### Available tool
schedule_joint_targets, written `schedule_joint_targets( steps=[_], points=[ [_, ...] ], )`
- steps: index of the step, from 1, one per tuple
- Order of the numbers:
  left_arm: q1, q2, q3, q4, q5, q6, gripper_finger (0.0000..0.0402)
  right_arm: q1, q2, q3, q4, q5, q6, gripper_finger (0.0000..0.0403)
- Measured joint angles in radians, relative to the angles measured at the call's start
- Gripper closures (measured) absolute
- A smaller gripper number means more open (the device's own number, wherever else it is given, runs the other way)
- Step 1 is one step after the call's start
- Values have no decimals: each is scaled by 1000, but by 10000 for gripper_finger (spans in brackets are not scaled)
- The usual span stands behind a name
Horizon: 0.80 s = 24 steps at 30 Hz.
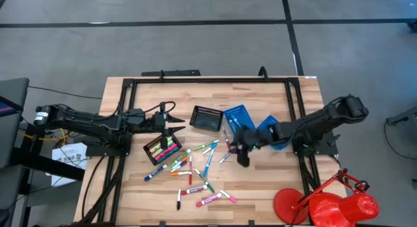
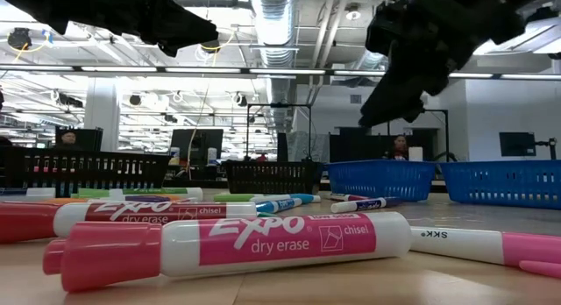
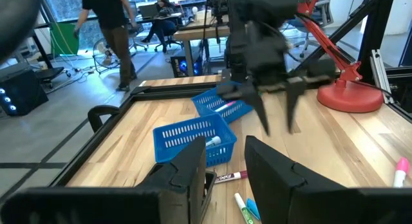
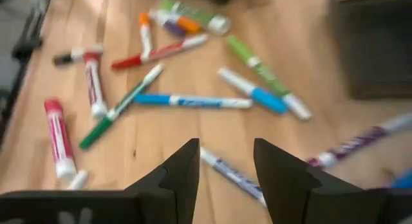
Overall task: Pick & Place Markers
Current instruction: Put the small dark blue marker into the right black bin
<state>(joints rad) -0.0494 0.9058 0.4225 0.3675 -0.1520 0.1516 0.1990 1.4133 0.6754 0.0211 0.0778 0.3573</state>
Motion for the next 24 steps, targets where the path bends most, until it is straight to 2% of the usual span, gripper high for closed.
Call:
schedule_joint_targets(
  steps=[3,9,15,24],
  points=[
    [0,0,0,0,0,0,296,42,80,4,49,6,-63,262],
    [0,0,0,0,0,0,296,30,214,86,-32,1,-131,255],
    [0,0,0,0,0,0,296,14,304,157,-120,-24,-165,258],
    [0,0,0,0,0,0,296,-1,424,220,-149,-32,-288,271]
  ],
)
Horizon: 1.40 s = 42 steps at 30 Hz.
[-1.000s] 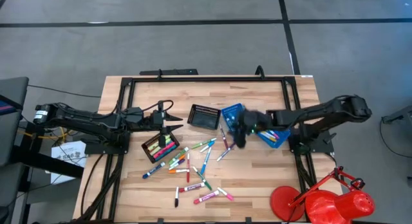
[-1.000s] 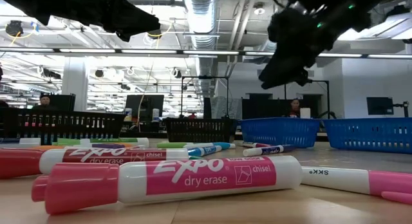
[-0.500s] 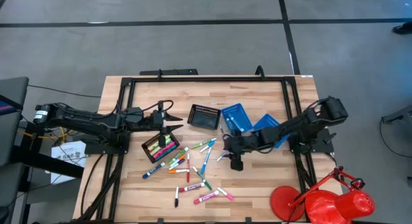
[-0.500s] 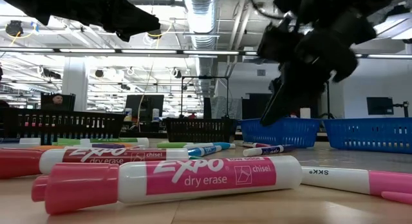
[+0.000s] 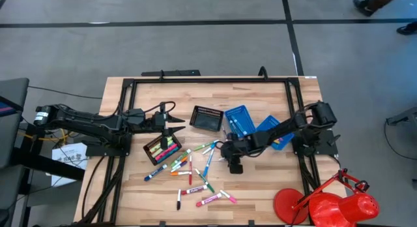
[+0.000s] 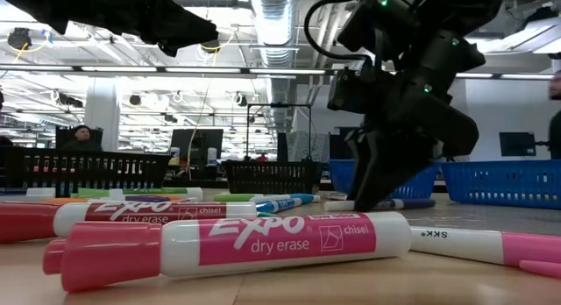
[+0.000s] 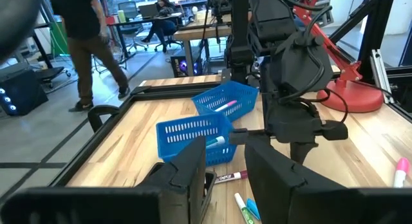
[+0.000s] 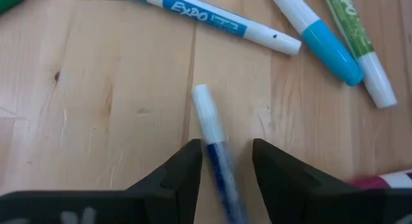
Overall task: Pick & Place Markers
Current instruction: Put the small dark blue marker into the right black bin
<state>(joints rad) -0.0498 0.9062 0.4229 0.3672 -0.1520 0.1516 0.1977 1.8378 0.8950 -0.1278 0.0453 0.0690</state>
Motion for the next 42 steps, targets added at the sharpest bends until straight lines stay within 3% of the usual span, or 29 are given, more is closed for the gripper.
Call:
schedule_joint_targets(
  steps=[10,14,19,23,25,31,35,42],
  points=[
    [0,0,0,0,0,0,296,-4,-6,68,-31,10,3,381],
    [0,0,0,0,0,0,296,-6,-18,141,-28,28,17,382],
    [0,0,0,0,0,0,296,-16,-18,261,-63,225,-43,358],
    [0,0,0,0,0,0,296,-70,-17,317,-8,397,-166,377],
    [0,0,0,0,0,0,296,-113,-17,323,72,423,-182,389],
    [0,0,0,0,0,0,296,-266,-16,322,106,350,-149,373],
    [0,0,0,0,0,0,296,-339,-16,321,111,195,-82,353],
    [0,0,0,0,0,0,296,-351,-16,302,114,163,-68,382]
  ],
)
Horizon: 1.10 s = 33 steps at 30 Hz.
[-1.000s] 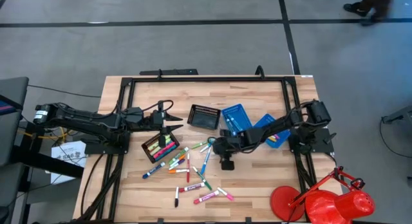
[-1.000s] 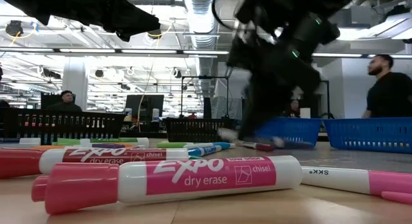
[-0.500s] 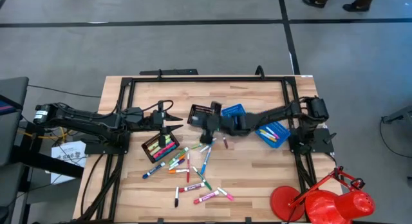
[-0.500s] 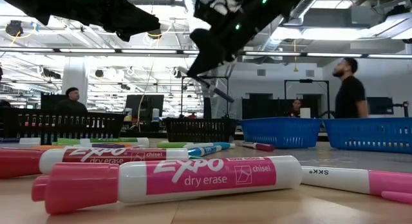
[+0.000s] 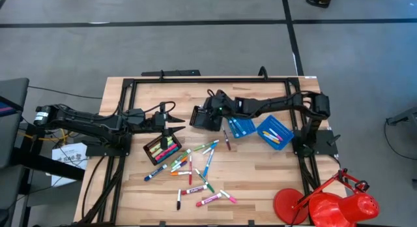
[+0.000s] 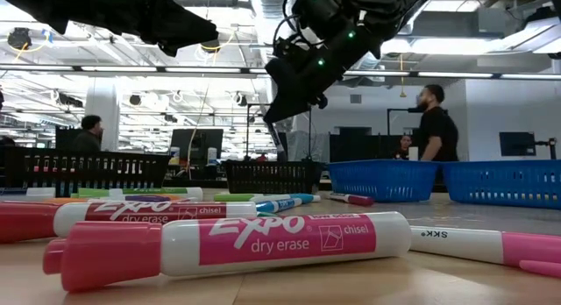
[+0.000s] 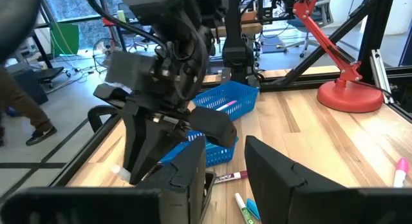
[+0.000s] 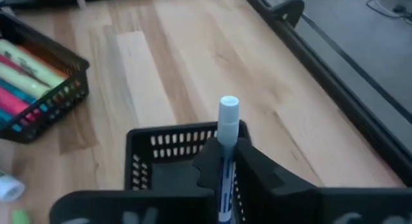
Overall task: Pick & Place Markers
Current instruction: Put the small dark blue marker into the right black bin, then put the small maroon marker into the right black bin
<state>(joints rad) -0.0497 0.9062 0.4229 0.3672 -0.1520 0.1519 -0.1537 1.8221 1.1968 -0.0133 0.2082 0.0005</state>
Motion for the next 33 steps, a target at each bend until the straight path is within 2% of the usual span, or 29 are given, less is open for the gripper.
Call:
schedule_joint_targets(
  steps=[4,10,17,26,33],
  points=[
    [0,0,0,0,0,0,296,22,0,-48,23,1,0,395],
    [0,0,0,-1,0,0,296,36,0,-67,21,1,50,375],
    [0,0,0,0,0,0,296,33,0,-68,-15,-30,53,371],
    [0,0,0,0,0,0,296,34,0,-68,-31,-29,56,300],
    [0,0,0,-1,0,0,296,78,-6,-67,-35,-47,216,268]
  ],
)
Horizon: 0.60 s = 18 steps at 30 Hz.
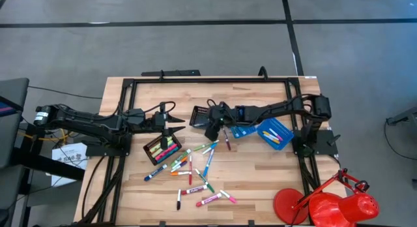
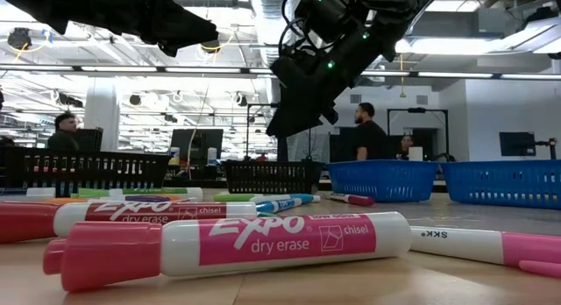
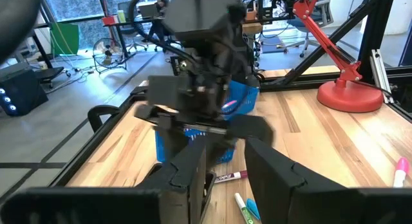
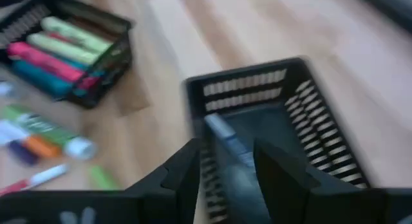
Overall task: Pick & Place Markers
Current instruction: Put the small maroon marker into the right black bin
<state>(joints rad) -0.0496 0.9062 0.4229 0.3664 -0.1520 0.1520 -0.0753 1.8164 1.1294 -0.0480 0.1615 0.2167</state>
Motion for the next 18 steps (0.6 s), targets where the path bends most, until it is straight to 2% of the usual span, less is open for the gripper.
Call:
schedule_joint_targets(
  steps=[3,7,10,18],
  points=[
    [0,0,0,0,0,0,296,39,0,4,-27,-8,50,268],
    [0,0,0,-3,0,0,296,92,0,84,-268,-9,129,276],
    [0,0,0,-3,0,0,296,135,-1,144,-439,-5,252,282],
    [0,0,0,-8,0,-3,296,263,42,149,-604,17,620,284]
  ],
)
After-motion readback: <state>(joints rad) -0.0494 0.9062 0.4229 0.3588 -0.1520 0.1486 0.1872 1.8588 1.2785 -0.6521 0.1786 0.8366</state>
